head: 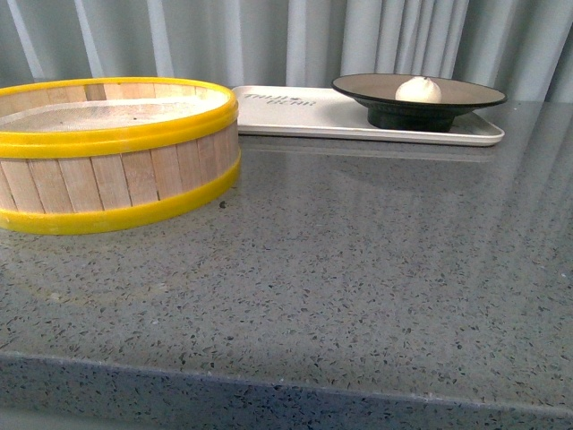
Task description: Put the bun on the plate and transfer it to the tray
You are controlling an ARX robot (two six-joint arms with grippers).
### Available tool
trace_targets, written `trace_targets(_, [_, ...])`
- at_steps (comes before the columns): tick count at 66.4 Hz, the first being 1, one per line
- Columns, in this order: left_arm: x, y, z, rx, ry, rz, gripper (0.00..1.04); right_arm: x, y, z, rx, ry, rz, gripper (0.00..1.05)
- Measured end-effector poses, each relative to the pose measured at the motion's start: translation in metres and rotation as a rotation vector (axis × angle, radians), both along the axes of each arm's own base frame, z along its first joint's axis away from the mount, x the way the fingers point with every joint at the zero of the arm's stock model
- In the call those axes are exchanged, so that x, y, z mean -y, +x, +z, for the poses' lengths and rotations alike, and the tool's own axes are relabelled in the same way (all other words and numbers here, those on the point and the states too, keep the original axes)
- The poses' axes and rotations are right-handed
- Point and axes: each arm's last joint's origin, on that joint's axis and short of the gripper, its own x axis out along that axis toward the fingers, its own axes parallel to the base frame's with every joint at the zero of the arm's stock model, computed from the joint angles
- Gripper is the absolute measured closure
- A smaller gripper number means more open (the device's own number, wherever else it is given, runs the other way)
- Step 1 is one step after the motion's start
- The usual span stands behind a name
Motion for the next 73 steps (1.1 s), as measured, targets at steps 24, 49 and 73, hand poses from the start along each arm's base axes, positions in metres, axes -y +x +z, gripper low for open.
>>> trace_targets(24, [0.0, 0.0, 0.0, 0.0, 0.0, 0.001, 0.07, 0.0, 0.0, -0.016, -0.004, 0.0, -0.004, 1.03])
trace_targets(49, [0.0, 0.0, 0.0, 0.0, 0.0, 0.0, 0.07, 0.0, 0.0, -0.016, -0.002, 0.0, -0.005, 1.03])
trace_targets(73, [0.0, 0.0, 0.0, 0.0, 0.0, 0.0, 0.07, 0.0, 0.0, -0.016, -0.002, -0.001, -0.005, 0.45])
